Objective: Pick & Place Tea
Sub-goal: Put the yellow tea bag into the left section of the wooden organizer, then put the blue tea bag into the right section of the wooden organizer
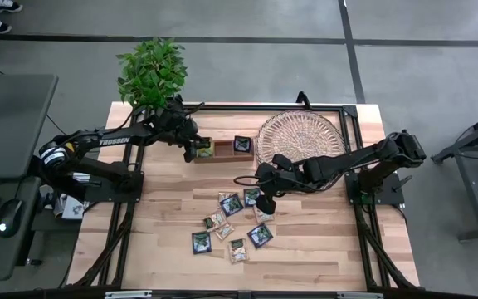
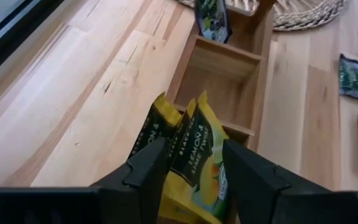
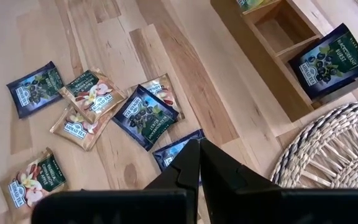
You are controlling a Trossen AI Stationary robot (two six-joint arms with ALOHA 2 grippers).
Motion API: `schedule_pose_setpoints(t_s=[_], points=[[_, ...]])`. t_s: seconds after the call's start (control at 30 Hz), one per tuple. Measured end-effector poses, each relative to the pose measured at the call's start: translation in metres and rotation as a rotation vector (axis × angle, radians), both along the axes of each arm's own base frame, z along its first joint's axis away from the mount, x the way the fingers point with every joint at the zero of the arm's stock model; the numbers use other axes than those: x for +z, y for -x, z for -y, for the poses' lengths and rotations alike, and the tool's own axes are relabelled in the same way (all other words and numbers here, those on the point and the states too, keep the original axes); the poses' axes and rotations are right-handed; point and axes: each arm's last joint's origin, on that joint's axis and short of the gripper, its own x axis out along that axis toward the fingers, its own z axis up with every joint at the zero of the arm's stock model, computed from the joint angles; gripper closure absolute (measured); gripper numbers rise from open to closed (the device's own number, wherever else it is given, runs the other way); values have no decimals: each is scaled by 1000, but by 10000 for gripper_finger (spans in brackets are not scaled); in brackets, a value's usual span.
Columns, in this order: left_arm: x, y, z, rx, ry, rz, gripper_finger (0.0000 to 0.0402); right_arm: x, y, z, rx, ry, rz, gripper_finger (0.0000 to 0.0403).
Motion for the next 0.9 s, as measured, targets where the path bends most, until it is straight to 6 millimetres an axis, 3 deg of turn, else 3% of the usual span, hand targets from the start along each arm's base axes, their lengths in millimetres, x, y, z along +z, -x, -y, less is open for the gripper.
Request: schedule_pose_setpoints(t_s=[0.5,0.9], points=[[0,1,-1,86,16,-14,243,0,0,0,22,14,-7,395],[24,-9,-8,142,49,67,243,-2,2,0,34,28,-40,395]])
